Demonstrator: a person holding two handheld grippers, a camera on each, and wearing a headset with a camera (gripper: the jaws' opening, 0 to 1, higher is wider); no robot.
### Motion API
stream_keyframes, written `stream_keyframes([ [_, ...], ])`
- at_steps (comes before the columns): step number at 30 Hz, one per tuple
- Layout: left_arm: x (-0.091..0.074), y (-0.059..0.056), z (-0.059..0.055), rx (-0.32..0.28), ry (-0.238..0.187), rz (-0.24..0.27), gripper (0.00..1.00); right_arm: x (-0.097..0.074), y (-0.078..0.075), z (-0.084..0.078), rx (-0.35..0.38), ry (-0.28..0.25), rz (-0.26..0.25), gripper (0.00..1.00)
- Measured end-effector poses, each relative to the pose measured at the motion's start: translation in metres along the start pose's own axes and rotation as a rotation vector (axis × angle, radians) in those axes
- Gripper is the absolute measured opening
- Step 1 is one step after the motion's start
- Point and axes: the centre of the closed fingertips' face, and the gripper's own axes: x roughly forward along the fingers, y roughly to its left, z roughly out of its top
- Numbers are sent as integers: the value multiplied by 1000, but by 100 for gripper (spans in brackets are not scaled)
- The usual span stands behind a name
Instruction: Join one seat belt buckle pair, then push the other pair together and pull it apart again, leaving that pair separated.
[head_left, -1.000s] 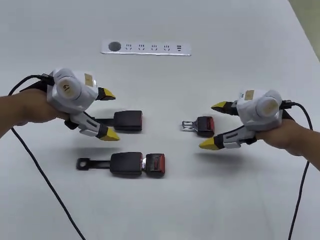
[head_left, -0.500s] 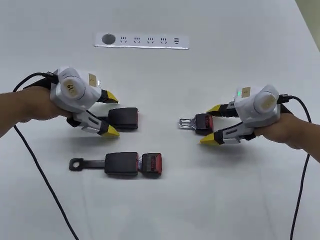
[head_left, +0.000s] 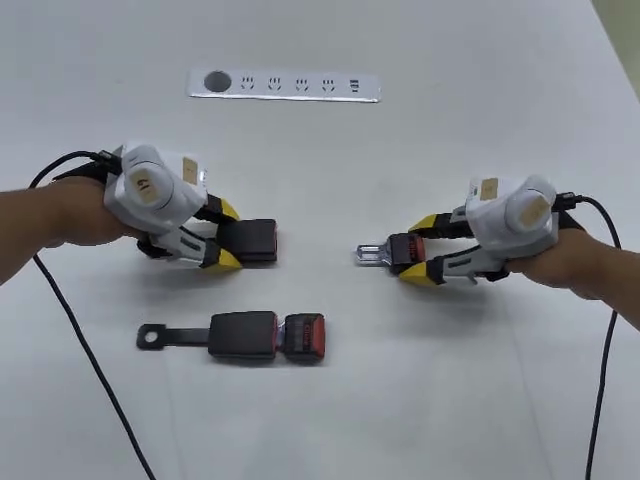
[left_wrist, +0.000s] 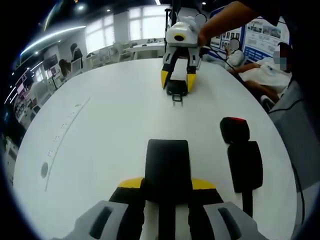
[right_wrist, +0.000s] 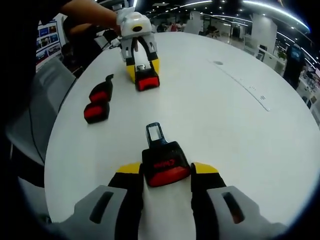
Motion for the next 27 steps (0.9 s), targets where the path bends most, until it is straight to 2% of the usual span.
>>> stream_keyframes([
  [11, -1, -3, 1, -8, 7, -7, 34, 0, 0, 0, 0, 13, 1, 35],
  [21, -2, -3, -1, -21, 20, -7, 34, 17, 2, 18, 4, -3, -6, 35],
  [23, -2, -3, -1, -23, 20, -6, 34, 20, -1, 19, 5, -7, -10, 35],
  [27, -2, -4, -1, -23, 21, -7, 34, 27, 3, 27, 4, -15, -9, 35],
])
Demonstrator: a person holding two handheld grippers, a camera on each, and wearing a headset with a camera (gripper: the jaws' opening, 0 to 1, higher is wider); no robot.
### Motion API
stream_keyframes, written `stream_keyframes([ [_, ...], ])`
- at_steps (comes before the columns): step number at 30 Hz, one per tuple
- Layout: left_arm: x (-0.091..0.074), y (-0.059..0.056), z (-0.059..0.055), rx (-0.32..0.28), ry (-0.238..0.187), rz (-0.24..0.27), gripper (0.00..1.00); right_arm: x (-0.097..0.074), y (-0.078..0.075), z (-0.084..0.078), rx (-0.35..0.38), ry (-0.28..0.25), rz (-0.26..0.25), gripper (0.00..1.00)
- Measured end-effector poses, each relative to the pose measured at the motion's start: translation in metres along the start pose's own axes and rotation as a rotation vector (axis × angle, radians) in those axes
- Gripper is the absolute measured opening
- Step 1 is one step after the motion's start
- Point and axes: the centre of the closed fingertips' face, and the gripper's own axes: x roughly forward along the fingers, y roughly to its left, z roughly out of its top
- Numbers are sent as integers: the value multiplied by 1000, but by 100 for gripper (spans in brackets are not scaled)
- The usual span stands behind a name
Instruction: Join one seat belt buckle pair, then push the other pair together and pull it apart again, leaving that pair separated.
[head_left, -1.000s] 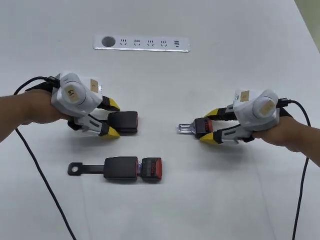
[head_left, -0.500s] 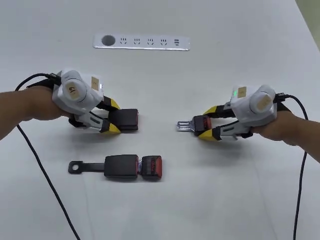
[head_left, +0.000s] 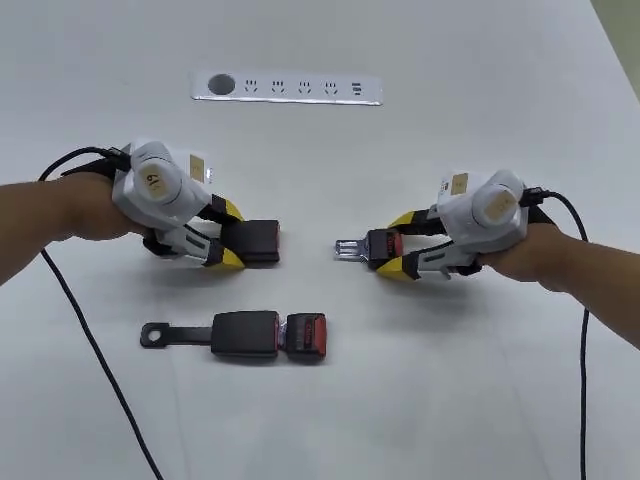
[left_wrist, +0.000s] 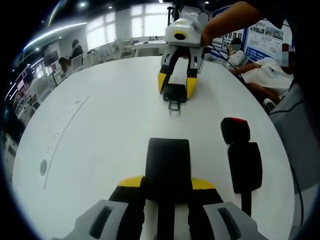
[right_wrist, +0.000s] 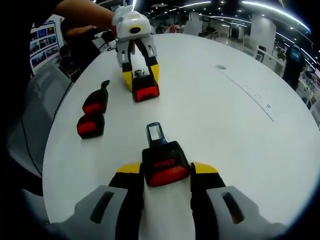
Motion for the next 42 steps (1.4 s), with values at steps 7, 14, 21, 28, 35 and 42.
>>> stream_keyframes([
  [7, 0, 2, -3, 8, 7, -6, 34, 11, 1, 12, -11, -8, 2, 35],
  [14, 0, 1, -2, 12, 16, -14, 34, 21, 4, 27, -22, -12, 4, 35],
  [21, 0, 3, -3, 14, 22, -17, 34, 30, 10, 40, -33, -24, 17, 35],
  [28, 0, 2, -2, 16, 31, -19, 34, 40, 14, 55, -31, -49, 19, 35],
  [35, -1, 0, -2, 22, 35, -17, 34, 52, 18, 64, -30, -58, 20, 35],
  [42, -3, -1, -1, 22, 42, -19, 33, 52, 21, 63, -17, -59, 20, 34],
])
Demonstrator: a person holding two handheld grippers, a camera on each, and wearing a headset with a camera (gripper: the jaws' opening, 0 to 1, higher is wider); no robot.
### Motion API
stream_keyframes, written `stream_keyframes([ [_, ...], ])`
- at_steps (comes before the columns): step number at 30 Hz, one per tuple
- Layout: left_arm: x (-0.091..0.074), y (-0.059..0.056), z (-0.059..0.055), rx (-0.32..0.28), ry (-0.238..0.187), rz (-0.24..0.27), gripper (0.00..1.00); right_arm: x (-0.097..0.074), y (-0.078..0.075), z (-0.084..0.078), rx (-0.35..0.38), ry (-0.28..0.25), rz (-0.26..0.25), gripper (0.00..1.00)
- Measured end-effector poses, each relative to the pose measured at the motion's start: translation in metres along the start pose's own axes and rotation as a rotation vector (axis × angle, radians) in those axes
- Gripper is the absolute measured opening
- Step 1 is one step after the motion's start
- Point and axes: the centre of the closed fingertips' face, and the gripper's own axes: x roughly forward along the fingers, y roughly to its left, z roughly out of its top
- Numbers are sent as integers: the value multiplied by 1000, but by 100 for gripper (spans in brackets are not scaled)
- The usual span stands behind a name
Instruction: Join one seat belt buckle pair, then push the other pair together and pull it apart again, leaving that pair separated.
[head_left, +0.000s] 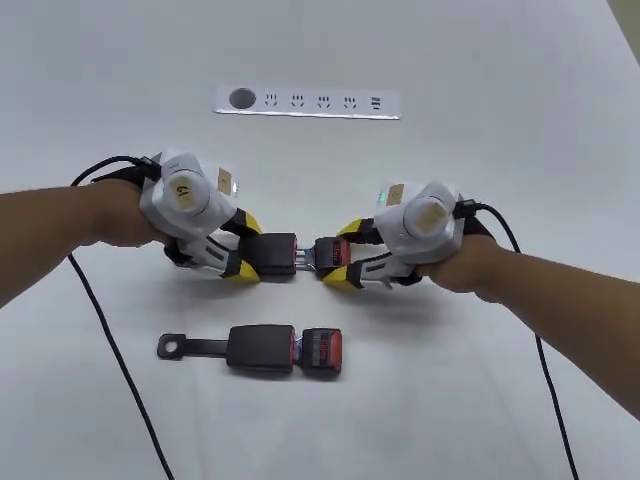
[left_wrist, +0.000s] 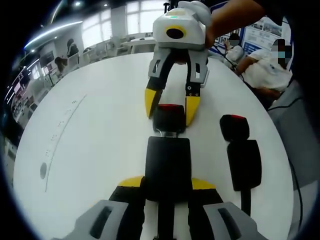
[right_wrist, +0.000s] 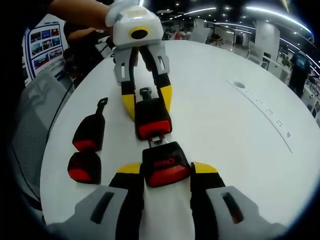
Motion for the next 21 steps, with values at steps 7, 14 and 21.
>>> stream_keyframes([
  [7, 1, 2, -3, 6, 21, -7, 33, 3, 3, 2, 9, 8, -3, 34],
  [14, 4, 4, -3, 7, 35, -10, 33, 9, 6, 10, 41, -6, -1, 34],
  [21, 6, 5, -2, -1, 42, -9, 33, 11, 5, 13, 61, 20, -51, 34],
])
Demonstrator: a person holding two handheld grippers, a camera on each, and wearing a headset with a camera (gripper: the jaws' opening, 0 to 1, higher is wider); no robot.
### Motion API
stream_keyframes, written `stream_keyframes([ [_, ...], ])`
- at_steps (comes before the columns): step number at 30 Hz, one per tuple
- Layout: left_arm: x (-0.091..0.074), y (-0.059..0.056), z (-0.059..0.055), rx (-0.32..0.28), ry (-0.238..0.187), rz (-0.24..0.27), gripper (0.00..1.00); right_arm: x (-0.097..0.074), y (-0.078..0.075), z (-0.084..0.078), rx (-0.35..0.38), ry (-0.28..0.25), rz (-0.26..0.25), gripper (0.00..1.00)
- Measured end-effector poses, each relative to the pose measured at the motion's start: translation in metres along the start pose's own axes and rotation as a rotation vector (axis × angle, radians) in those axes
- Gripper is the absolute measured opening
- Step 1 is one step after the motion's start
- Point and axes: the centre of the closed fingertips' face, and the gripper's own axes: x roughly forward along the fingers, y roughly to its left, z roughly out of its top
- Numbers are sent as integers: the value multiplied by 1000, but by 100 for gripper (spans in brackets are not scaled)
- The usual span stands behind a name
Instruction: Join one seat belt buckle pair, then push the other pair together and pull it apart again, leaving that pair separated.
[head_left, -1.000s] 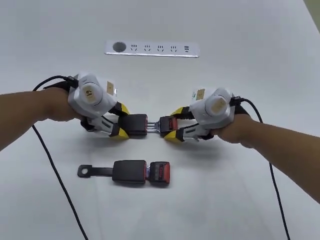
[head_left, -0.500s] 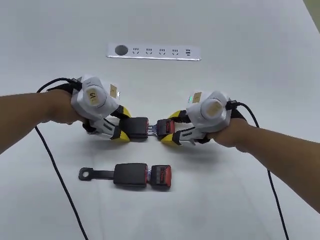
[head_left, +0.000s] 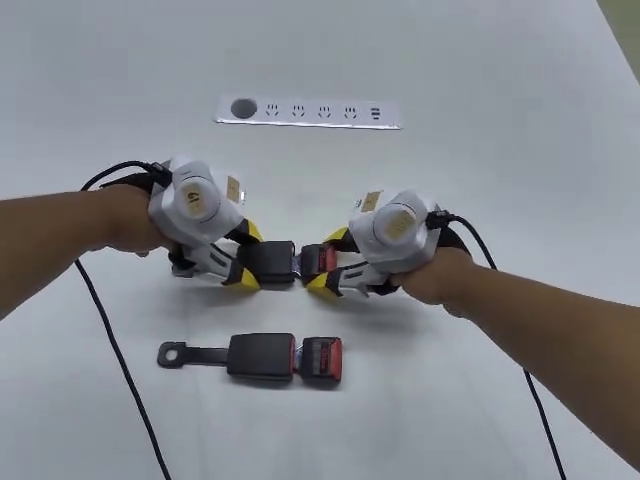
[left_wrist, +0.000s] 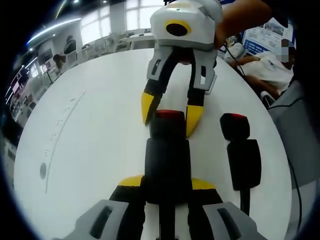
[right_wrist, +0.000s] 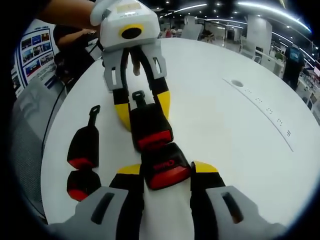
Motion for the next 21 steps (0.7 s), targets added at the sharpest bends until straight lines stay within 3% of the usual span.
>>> stream_keyframes([
  [10, 1, 0, 2, 13, 17, 0, 33, 1, -3, -1, -17, 11, 0, 34],
  [21, -1, -1, 2, 25, 27, -3, 33, 5, -4, 0, -64, 58, -6, 34],
])
